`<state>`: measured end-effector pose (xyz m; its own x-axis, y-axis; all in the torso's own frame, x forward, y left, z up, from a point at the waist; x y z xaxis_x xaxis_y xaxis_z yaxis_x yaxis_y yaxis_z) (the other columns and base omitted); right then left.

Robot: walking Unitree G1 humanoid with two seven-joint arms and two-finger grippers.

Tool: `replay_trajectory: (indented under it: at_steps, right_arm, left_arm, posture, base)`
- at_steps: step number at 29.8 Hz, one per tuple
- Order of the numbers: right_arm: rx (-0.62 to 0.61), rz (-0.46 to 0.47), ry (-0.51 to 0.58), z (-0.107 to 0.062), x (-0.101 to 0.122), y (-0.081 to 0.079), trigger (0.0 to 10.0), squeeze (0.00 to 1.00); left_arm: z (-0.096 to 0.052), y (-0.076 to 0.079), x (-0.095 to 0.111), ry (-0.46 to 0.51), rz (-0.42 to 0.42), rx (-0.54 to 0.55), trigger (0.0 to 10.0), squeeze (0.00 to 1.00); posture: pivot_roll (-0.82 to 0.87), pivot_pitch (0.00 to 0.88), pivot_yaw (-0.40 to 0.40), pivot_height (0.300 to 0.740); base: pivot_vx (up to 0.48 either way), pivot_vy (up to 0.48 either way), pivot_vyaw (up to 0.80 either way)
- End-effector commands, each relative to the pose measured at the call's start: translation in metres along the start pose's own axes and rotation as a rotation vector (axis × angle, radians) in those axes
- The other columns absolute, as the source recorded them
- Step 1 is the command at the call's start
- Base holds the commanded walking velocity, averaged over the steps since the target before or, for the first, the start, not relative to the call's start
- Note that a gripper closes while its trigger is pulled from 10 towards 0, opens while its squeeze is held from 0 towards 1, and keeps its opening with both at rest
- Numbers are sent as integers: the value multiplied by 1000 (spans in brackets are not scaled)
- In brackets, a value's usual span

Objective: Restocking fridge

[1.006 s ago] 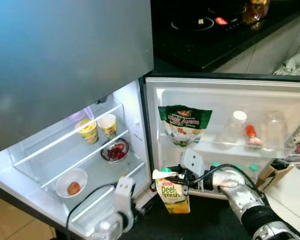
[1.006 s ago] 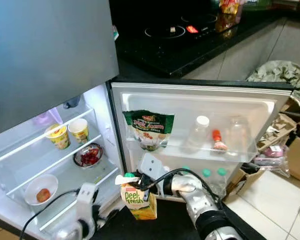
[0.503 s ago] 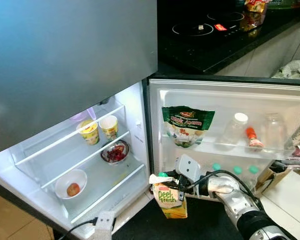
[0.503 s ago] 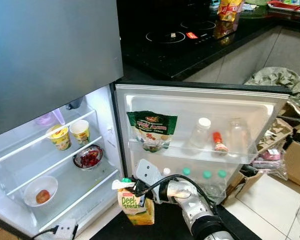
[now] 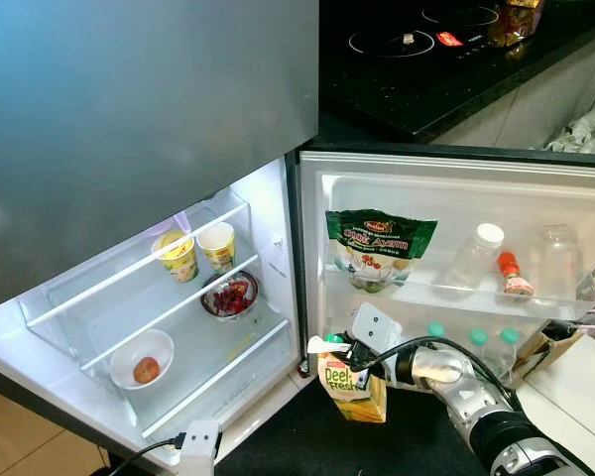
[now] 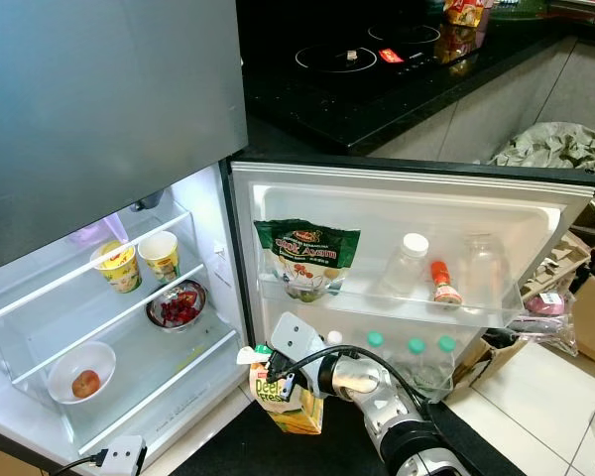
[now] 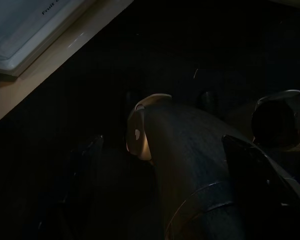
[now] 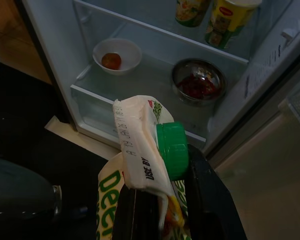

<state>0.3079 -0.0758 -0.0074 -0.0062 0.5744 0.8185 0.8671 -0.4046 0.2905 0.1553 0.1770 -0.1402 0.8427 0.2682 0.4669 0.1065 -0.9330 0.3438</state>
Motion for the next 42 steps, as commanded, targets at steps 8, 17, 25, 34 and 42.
replay_trajectory:
  at_steps: [8,17,25,34,42]
  right_arm:
    - [-45,-10,32,4,8,7,10000,0]
    - [-90,33,122,5,23,13,10000,0]
    - [-241,76,227,1,43,36,10000,0]
    - [-224,101,182,2,33,35,10000,0]
    - [-206,213,239,-1,35,37,10000,0]
  left_arm:
    - [-4,-9,-12,-42,7,36,10000,0]
    - [-3,-7,-10,-38,10,35,10000,0]
    - [-2,-5,-8,-31,9,33,10000,0]
    - [1,0,-2,-14,13,17,10000,0]
    - [2,3,0,-8,19,8,10000,0]
  posture:
    - [-9,6,21,740]
    - [-9,15,23,740]
    - [-12,11,19,740]
    - [-14,6,10,740]
    - [-15,0,9,740]
  base:
    - [0,0,0]
    - [0,0,0]
    - [0,0,0]
    - [0,0,0]
    - [0,0,341]
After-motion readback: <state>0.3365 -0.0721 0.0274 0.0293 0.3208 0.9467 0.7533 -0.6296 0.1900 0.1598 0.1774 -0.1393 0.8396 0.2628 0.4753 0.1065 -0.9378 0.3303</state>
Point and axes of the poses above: a point about 5 cm out from each wrist's last joint towards the gripper, its own z axis pointing out of the wrist towards the gripper, its own x axis along the axis of the wrist's last joint, y = z × x, the point moved 5 cm from there along z, pointing out of the wrist towards the gripper, and after that the axes turned 11 degrees about -z, right-handed, at the moved point
